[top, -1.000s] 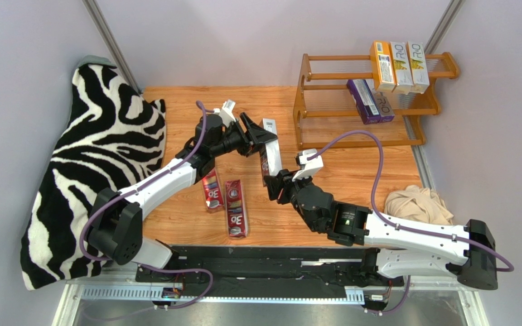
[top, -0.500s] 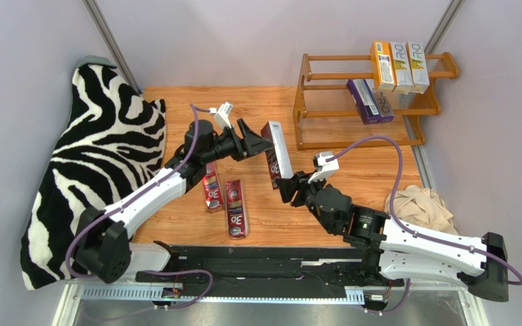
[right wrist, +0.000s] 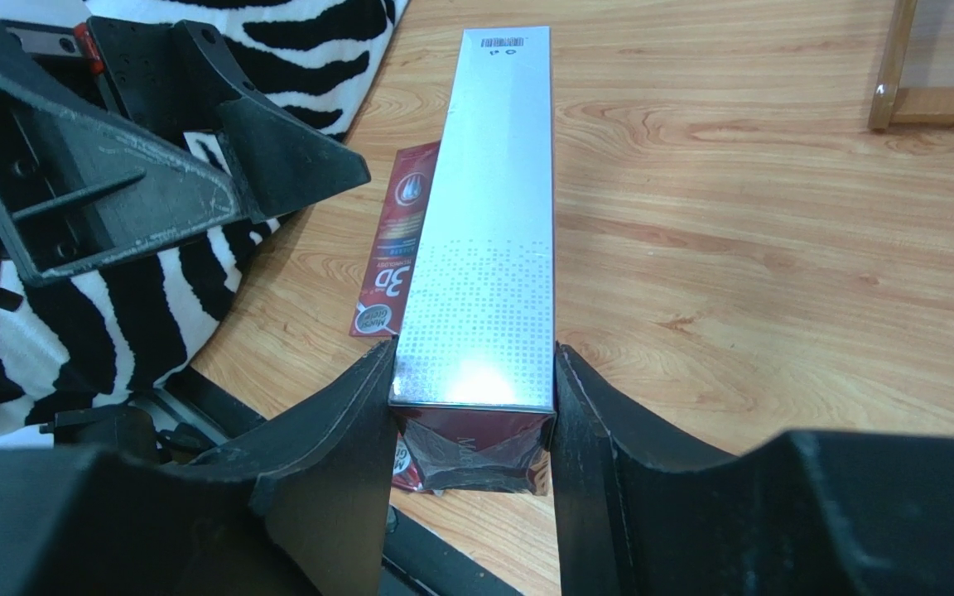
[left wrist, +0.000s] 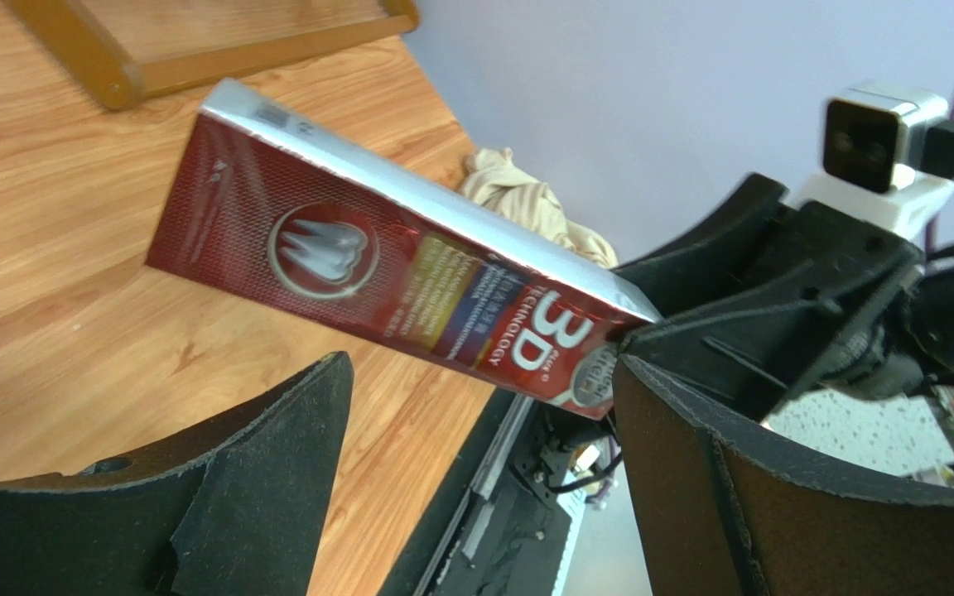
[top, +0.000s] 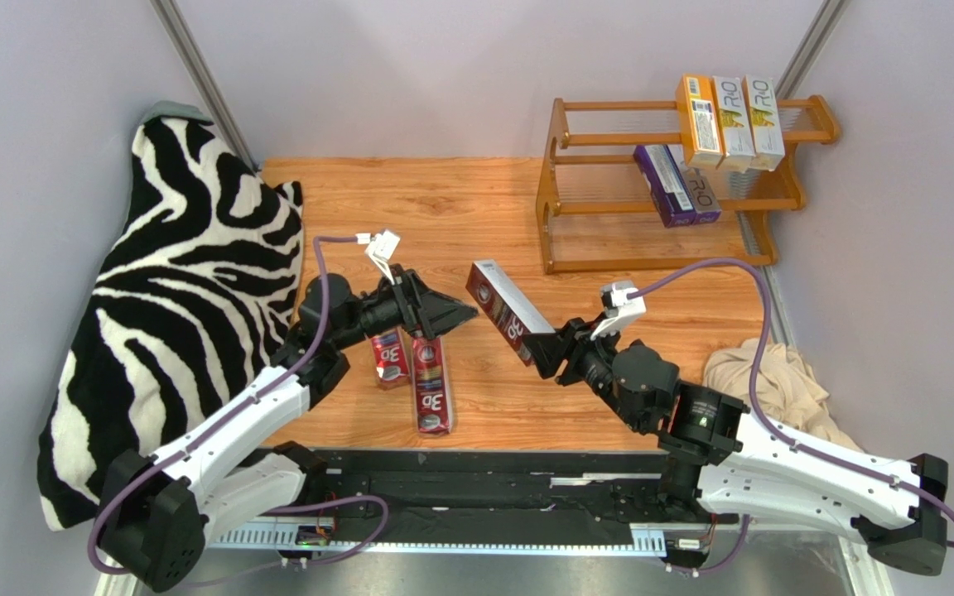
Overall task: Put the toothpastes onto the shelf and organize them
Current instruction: Pick up the toothpaste from the center of the board.
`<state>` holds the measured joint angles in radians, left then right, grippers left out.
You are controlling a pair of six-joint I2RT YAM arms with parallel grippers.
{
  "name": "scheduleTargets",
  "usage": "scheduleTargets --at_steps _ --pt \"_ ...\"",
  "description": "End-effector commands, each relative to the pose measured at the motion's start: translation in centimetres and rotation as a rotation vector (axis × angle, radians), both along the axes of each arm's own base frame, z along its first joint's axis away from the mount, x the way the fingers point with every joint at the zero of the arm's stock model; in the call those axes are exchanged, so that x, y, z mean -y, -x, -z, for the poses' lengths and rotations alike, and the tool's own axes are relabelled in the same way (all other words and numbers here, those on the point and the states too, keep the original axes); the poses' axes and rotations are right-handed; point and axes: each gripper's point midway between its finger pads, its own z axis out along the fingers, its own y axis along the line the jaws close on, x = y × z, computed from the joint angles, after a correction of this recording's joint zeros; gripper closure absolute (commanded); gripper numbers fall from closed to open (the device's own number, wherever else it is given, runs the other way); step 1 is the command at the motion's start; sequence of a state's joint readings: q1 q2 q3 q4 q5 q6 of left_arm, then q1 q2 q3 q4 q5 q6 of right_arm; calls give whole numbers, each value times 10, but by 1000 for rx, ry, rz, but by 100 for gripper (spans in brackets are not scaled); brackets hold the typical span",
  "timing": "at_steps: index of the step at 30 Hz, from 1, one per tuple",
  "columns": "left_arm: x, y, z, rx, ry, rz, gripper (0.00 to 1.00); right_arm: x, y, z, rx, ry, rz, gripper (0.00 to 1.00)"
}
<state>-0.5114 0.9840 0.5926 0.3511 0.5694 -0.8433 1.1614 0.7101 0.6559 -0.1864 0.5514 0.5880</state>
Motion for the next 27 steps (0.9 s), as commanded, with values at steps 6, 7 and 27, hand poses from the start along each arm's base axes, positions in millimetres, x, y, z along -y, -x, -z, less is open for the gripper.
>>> scheduleTargets --at_steps 6,7,27 --pt "6 36 -7 173 299 193 9 -4 9 -29 -3 -171 -45 100" --pt "9 37 2 155 296 224 8 -4 11 -33 0 -182 -51 100" --pt "21 54 -30 293 394 260 7 -7 46 -70 45 -465 -241 100"
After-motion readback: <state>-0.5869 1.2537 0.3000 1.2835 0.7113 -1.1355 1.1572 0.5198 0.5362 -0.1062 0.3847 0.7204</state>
